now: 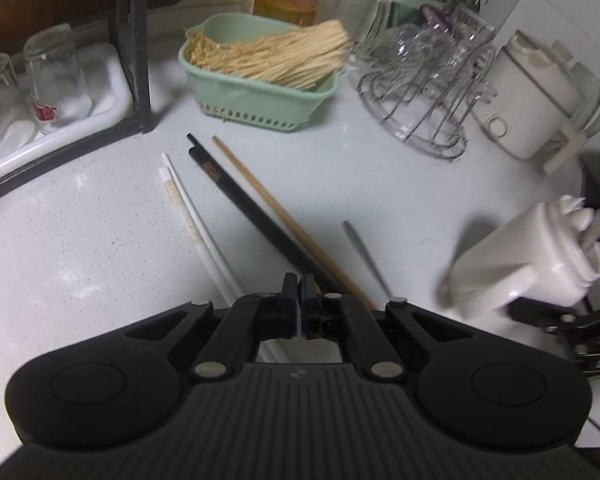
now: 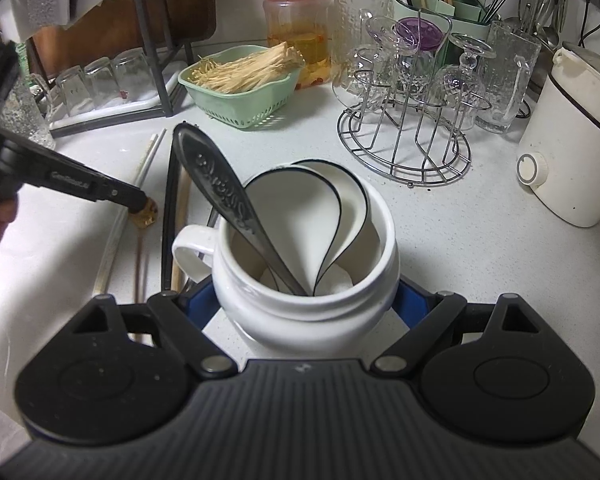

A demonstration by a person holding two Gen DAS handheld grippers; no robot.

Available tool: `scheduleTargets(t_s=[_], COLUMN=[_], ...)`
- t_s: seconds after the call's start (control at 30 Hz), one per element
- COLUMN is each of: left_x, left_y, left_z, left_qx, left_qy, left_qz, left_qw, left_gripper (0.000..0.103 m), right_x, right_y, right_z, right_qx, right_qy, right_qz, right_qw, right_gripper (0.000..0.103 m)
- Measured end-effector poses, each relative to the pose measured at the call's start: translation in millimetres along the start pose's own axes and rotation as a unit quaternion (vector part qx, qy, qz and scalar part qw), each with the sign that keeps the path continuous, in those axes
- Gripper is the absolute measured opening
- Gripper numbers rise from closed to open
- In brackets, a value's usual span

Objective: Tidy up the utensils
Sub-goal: 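Lift the copper spoon with the left tool and carry it over the jar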

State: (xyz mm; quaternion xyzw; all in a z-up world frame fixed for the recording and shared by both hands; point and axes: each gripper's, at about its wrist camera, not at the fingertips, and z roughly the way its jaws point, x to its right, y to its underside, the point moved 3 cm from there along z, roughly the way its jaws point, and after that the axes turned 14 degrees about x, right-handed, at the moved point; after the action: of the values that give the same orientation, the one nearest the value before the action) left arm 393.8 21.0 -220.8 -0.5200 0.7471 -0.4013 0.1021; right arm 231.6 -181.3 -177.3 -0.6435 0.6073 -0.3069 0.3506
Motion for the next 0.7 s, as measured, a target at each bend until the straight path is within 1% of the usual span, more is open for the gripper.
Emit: scheduleTargets(t_s=[0.2, 0.3, 0.37, 0.43, 0.6, 0.7], left_x=[19.1, 33.1, 41.5, 55.0, 86.2, 100.9], left_y=[-12.8, -20.7, -25.8, -30.3, -35.2, -40.9], left_z=[-36.1, -54.6, -63.9, -72.7, -88.6, -96.8], left_qx=[0.031, 0.055, 0.067, 0.079, 0.092, 0.105], left_qy=[0.004, -0.004, -0.004, -0.006, -0.012, -0.019], left_qz=[0.002, 0.015, 0.012, 0.025, 0.049, 0.052], left_qw=[0.9995, 0.9984, 0.9976, 0.9966, 0.9944, 0.9930], left_gripper=[0.001, 0.001, 0.001, 0.001, 0.001, 0.001], right_x=[-1.6, -2.1, -1.7, -1.8, -0.3, 2.7], right_y=[-1.5, -1.2, -0.4, -0.2, -0.4, 0.0], right_z=[1.3, 1.4, 1.2, 0.7, 0.9, 1.1], right_qx=[0.000, 0.004, 0.006, 0.008, 0.010, 0.014], right_qy=[0.004, 0.004, 0.003, 0.002, -0.005, -0.018], right_qz=[-0.001, -0.003, -0.001, -0.003, -0.009, -0.017], right_qw=[1.000, 1.000, 1.000, 1.000, 1.000, 1.000], right_gripper=[0.091, 0.091, 0.091, 0.091, 0.091, 0.091])
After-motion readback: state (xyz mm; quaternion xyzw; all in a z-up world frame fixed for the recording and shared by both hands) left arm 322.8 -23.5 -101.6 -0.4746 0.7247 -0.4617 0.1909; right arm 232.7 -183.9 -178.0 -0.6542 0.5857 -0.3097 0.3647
